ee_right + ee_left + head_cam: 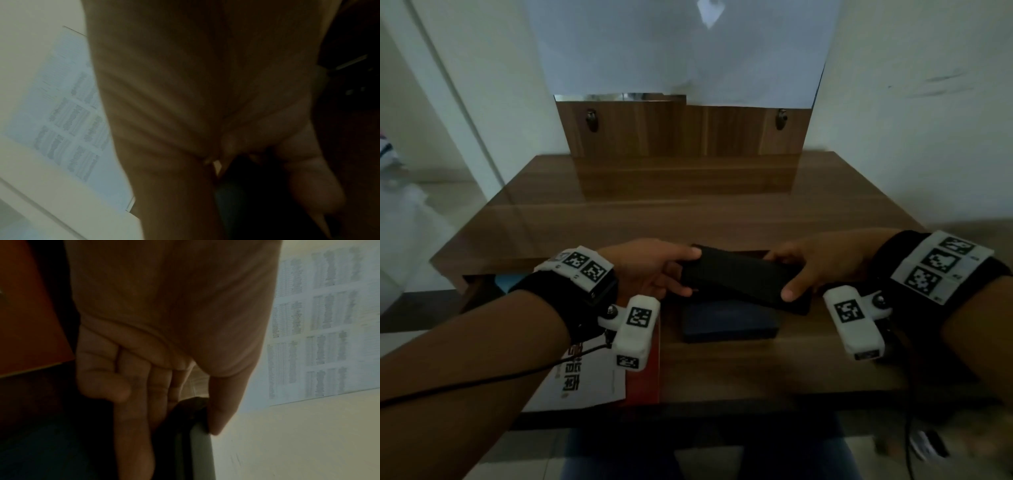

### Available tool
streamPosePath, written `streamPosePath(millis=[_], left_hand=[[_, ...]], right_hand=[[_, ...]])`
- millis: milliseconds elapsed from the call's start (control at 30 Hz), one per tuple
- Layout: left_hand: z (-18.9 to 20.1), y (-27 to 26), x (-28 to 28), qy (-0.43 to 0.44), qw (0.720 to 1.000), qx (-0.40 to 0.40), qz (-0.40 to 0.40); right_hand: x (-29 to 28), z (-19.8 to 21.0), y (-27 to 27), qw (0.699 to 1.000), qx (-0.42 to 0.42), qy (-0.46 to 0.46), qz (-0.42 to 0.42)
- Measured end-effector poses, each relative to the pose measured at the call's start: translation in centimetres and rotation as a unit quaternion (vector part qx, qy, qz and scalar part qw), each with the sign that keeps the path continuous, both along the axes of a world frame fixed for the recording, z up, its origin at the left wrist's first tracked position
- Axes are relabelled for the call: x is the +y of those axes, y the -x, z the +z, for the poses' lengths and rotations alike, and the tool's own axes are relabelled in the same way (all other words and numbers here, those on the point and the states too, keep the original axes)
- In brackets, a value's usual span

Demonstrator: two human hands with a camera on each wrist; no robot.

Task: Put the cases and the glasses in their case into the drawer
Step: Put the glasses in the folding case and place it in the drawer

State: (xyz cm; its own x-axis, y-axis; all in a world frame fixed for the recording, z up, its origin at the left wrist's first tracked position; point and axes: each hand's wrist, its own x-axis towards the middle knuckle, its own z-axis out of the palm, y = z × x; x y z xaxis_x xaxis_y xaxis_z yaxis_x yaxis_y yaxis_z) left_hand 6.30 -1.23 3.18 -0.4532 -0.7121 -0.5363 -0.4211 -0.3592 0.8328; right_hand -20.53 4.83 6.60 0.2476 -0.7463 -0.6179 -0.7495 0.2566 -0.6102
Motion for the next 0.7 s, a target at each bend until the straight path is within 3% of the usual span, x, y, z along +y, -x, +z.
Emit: streamPosePath(millis=[267, 467, 700], left_hand=[[-1.8, -1.0, 2.4, -0.043, 0.979, -0.114, -0.164], [-3.9, -0.7, 3.2, -0.011, 0.953, -0.215, -0.212], [-4.1, -0.3, 3.7, -0.048, 0.929, -0.275, -0.244]], right_hand=[[1.4, -3.0, -0.7, 0.987, 0.105, -0.024, 0.119], [1.9, -4.9, -1.8, 0.975, 0.162, -0.010, 0.149], [1.9, -5.2, -2.0, 0.967, 0.197, 0.008, 0.159]])
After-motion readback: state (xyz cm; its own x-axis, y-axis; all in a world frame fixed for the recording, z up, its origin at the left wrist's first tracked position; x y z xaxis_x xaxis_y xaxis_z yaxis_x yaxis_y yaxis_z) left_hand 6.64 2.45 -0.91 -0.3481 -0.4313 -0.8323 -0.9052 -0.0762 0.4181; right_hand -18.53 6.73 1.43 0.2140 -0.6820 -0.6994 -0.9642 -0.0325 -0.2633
